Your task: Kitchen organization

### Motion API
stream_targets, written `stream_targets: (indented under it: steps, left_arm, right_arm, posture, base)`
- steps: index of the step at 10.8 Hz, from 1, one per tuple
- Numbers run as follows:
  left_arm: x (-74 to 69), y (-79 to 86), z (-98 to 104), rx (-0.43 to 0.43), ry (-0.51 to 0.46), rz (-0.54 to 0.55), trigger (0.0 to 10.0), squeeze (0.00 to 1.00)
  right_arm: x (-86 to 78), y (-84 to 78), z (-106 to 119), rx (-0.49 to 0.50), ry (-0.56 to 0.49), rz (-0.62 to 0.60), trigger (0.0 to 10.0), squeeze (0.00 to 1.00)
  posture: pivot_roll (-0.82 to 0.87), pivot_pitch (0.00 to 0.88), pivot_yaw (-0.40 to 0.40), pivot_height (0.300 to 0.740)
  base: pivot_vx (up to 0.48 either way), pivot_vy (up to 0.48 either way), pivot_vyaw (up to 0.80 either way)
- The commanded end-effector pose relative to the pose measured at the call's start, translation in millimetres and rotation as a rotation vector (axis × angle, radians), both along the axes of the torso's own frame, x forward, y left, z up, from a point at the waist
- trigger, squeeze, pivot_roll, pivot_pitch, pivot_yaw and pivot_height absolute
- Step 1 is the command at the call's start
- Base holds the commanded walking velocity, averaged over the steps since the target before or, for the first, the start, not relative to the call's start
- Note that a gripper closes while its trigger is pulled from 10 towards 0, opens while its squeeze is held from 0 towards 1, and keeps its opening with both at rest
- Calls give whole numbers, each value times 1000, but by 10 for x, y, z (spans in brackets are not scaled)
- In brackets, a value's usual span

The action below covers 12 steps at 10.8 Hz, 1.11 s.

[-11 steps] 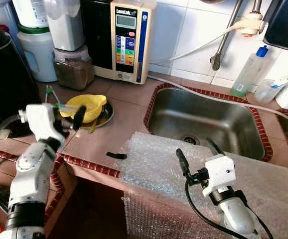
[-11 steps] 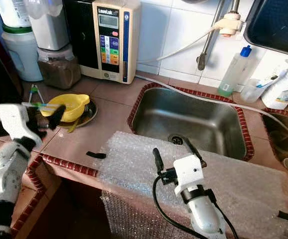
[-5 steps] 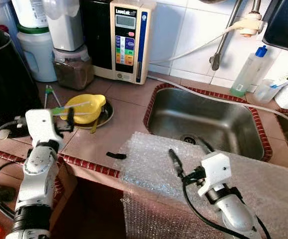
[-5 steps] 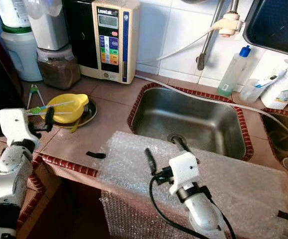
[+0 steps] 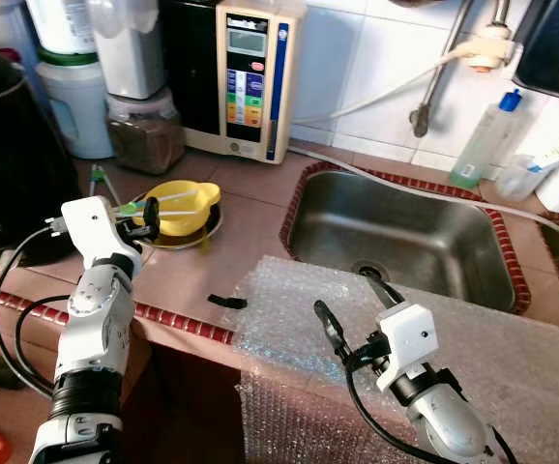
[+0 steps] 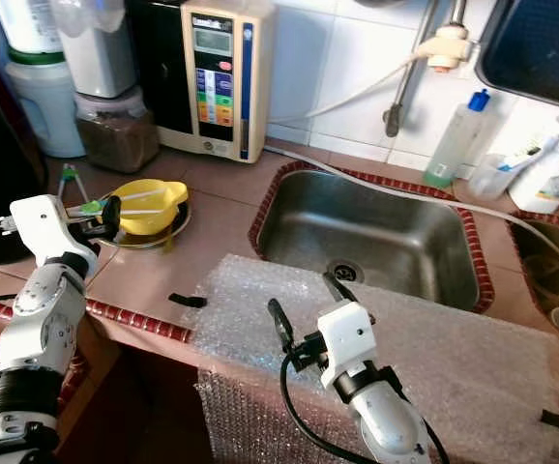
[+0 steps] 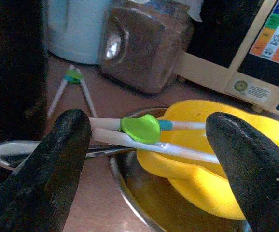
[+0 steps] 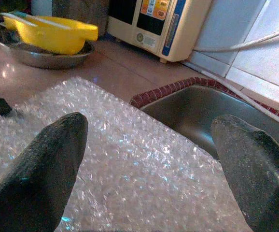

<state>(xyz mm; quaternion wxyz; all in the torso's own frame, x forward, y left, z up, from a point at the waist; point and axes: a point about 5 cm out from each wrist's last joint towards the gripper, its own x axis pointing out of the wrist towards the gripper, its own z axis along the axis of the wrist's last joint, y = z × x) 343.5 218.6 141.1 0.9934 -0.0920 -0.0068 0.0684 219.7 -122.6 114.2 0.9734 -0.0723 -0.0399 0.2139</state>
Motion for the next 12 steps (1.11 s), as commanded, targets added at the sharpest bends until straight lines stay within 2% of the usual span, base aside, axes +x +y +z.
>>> stream_targets:
  steps: [1, 3, 6, 9, 12]
  left_arm:
    - [38, -22, 10, 2, 13, -23, 10000, 0]
    - [65, 37, -47, -72, 86, -16, 10000, 0]
    - [107, 259, 144, 7, 3, 59, 10000, 0]
    - [100, 337, 241, 65, 15, 95, 10000, 0]
    - [187, 150, 181, -112, 93, 62, 10000, 0]
  right_arm:
    - [-16, -18, 47, -13, -15, 3, 10000, 0]
    - [-27, -35, 31, -23, -9, 1, 10000, 0]
    - [-15, -37, 35, -49, -22, 7, 10000, 0]
    - [-10, -38, 35, -55, -26, 2, 10000, 0]
    - [1, -17, 36, -58, -32, 2, 10000, 0]
  posture:
    - [87, 0, -54, 740]
    - [83, 0, -58, 740]
    - [85, 0, -63, 740]
    - [87, 0, -64, 740]
    - [86, 0, -52, 740]
  base:
    - [0, 0, 0]
    - [0, 0, 0]
    - [0, 0, 0]
    - [0, 0, 0]
    - [0, 0, 0]
